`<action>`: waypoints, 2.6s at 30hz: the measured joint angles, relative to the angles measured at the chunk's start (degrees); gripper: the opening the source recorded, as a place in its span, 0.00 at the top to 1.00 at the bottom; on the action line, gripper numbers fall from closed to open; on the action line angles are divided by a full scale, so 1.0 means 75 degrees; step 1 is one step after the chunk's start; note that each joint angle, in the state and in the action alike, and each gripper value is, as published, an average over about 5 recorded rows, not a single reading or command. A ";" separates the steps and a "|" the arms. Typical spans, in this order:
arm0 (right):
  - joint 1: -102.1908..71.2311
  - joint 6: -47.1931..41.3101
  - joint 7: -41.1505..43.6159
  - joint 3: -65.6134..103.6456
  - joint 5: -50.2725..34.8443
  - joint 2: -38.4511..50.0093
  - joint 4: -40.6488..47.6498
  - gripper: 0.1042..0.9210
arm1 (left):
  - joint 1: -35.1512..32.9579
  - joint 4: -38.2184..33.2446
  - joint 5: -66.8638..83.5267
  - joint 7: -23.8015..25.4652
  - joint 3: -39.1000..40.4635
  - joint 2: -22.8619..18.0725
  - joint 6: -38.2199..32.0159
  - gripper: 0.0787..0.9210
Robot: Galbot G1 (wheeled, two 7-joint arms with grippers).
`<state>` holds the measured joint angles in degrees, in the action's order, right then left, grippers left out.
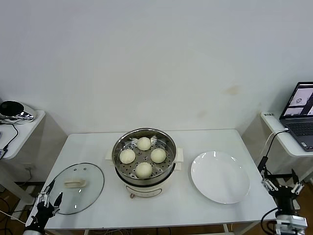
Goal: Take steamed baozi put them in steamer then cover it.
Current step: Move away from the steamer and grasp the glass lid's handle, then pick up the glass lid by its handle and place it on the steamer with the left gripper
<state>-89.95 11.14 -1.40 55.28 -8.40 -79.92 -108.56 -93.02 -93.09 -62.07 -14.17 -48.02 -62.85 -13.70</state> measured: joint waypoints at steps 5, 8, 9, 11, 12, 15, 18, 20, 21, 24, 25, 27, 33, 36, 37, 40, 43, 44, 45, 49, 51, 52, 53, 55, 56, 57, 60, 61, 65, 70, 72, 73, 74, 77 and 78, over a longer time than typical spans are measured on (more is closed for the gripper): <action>-0.0173 0.0023 -0.0130 0.0146 0.0012 -0.0130 -0.0036 0.12 | 0.0490 0.0482 -0.0364 -0.0046 0.0218 0.0103 -0.0021 0.12; -0.0247 0.0032 -0.0186 0.0213 0.0019 -0.0194 -0.0046 0.12 | 0.0759 0.0718 -0.0524 -0.0065 0.0370 0.0119 -0.0026 0.12; -0.0269 0.0037 -0.0199 0.0233 0.0021 -0.0215 -0.0053 0.12 | 0.0841 0.0786 -0.0569 -0.0070 0.0420 0.0125 -0.0028 0.12; -0.0311 0.0052 -0.0219 0.0268 0.0027 -0.0253 -0.0067 0.12 | 0.1007 0.0919 -0.0641 -0.0078 0.0520 0.0152 -0.0030 0.12; -0.0330 0.0059 -0.0228 0.0282 0.0033 -0.0267 -0.0071 0.12 | 0.1088 0.0985 -0.0669 -0.0083 0.0567 0.0171 -0.0031 0.12; -0.0383 0.0086 -0.0249 0.0320 0.0049 -0.0303 -0.0084 0.12 | 0.1322 0.1185 -0.0745 -0.0113 0.0707 0.0222 -0.0036 0.12; -0.0429 0.0112 -0.0264 0.0351 0.0061 -0.0333 -0.0106 0.12 | 0.1548 0.1386 -0.0804 -0.0132 0.0824 0.0251 -0.0041 0.12; -0.0451 0.0129 -0.0271 0.0362 0.0077 -0.0349 -0.0111 0.12 | 0.1691 0.1514 -0.0825 -0.0130 0.0895 0.0276 -0.0042 0.12; -0.0458 0.0138 -0.0273 0.0365 0.0087 -0.0358 -0.0110 0.12 | 0.1763 0.1580 -0.0834 -0.0131 0.0933 0.0289 -0.0043 0.12; -0.0472 0.0157 -0.0276 0.0372 0.0114 -0.0385 -0.0106 0.12 | 0.1970 0.1778 -0.0865 -0.0145 0.1033 0.0309 -0.0049 0.12; -0.0475 0.0161 -0.0277 0.0373 0.0121 -0.0393 -0.0105 0.12 | 0.2037 0.1843 -0.0874 -0.0149 0.1058 0.0310 -0.0051 0.12; -0.0479 0.0173 -0.0280 0.0376 0.0136 -0.0407 -0.0099 0.12 | 0.2162 0.1960 -0.0882 -0.0151 0.1098 0.0312 -0.0052 0.12; -0.0486 0.0197 -0.0284 0.0377 0.0166 -0.0436 -0.0055 0.12 | 0.2439 0.2184 -0.0877 -0.0107 0.1226 0.0349 -0.0056 0.12; -0.0487 0.0215 -0.0285 0.0377 0.0183 -0.0446 -0.0038 0.12 | 0.2520 0.2254 -0.0870 -0.0080 0.1285 0.0359 -0.0067 0.18; -0.0487 0.0223 -0.0285 0.0377 0.0191 -0.0451 -0.0030 0.12 | 0.2544 0.2281 -0.0869 -0.0072 0.1302 0.0361 -0.0072 0.21; -0.0498 0.0254 -0.0287 0.0376 0.0218 -0.0469 0.0000 0.12 | 0.2613 0.2370 -0.0863 -0.0052 0.1353 0.0364 -0.0090 0.32; -0.0521 0.0277 -0.0292 0.0375 0.0238 -0.0486 0.0017 0.12 | 0.2682 0.2463 -0.0844 -0.0043 0.1396 0.0365 -0.0107 0.42; -0.0527 0.0279 -0.0293 0.0373 0.0241 -0.0491 0.0015 0.12 | 0.2703 0.2493 -0.0834 -0.0043 0.1408 0.0367 -0.0111 0.46; -0.0532 0.0280 -0.0295 0.0370 0.0243 -0.0497 0.0008 0.12 | 0.2723 0.2524 -0.0821 -0.0046 0.1421 0.0369 -0.0116 0.49; -0.0547 0.0280 -0.0296 0.0349 0.0250 -0.0517 -0.0032 0.12 | 0.2775 0.2642 -0.0745 -0.0081 0.1469 0.0381 -0.0149 0.63; -0.0556 0.0279 -0.0297 0.0330 0.0259 -0.0524 -0.0057 0.12 | 0.2779 0.2689 -0.0696 -0.0105 0.1484 0.0393 -0.0181 0.70; -0.0561 0.0279 -0.0297 0.0317 0.0264 -0.0527 -0.0072 0.12 | 0.2775 0.2705 -0.0665 -0.0121 0.1487 0.0401 -0.0201 0.73; -0.0566 0.0279 -0.0297 0.0303 0.0269 -0.0529 -0.0086 0.12 | 0.2767 0.2714 -0.0631 -0.0140 0.1485 0.0410 -0.0220 0.77; -0.0575 0.0279 -0.0297 0.0274 0.0283 -0.0533 -0.0113 0.12 | 0.2737 0.2706 -0.0554 -0.0189 0.1467 0.0425 -0.0248 0.83; -0.0577 0.0279 -0.0296 0.0258 0.0291 -0.0535 -0.0124 0.12 | 0.2715 0.2687 -0.0512 -0.0215 0.1450 0.0431 -0.0254 0.87; -0.0579 0.0279 -0.0296 0.0242 0.0302 -0.0536 -0.0135 0.12 | 0.2689 0.2658 -0.0469 -0.0240 0.1429 0.0435 -0.0256 0.89; -0.0579 0.0281 -0.0296 0.0180 0.0339 -0.0535 -0.0168 0.12 | 0.2567 0.2480 -0.0330 -0.0286 0.1340 0.0443 -0.0234 0.92; -0.0579 0.0281 -0.0295 0.0156 0.0351 -0.0531 -0.0180 0.12 | 0.2510 0.2392 -0.0280 -0.0292 0.1300 0.0443 -0.0218 0.92; -0.0571 0.0281 -0.0294 0.0058 0.0387 -0.0497 -0.0220 0.12 | 0.2183 0.1885 -0.0042 -0.0271 0.1082 0.0476 -0.0091 0.92; -0.0528 0.0281 -0.0288 -0.0081 0.0416 -0.0466 -0.0217 0.12 | 0.1638 0.1006 0.0290 -0.0135 0.0702 0.0599 0.0318 0.92; -0.0510 0.0279 -0.0285 -0.0148 0.0438 -0.0465 -0.0201 0.12 | 0.1408 0.0595 0.0439 -0.0029 0.0530 0.0679 0.0575 0.92; -0.0506 0.0278 -0.0284 -0.0180 0.0452 -0.0467 -0.0194 0.12 | 0.1301 0.0389 0.0517 0.0035 0.0447 0.0724 0.0717 0.92; -0.0503 0.0277 -0.0280 -0.0212 0.0469 -0.0470 -0.0187 0.12 | 0.1199 0.0176 0.0600 0.0109 0.0368 0.0772 0.0872 0.92; -0.0505 0.0282 -0.0265 -0.0309 0.0528 -0.0492 -0.0170 0.12 | 0.0965 -0.0461 0.0855 0.0369 0.0189 0.0940 0.1368 0.92; -0.0508 0.0284 -0.0260 -0.0340 0.0551 -0.0502 -0.0164 0.12 | 0.0914 -0.0675 0.0938 0.0467 0.0155 0.1004 0.1538 0.92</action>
<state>-93.76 13.27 -3.35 52.73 -4.27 -83.68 -109.78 -86.17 -98.15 -55.04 -10.67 -46.86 -55.32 -2.16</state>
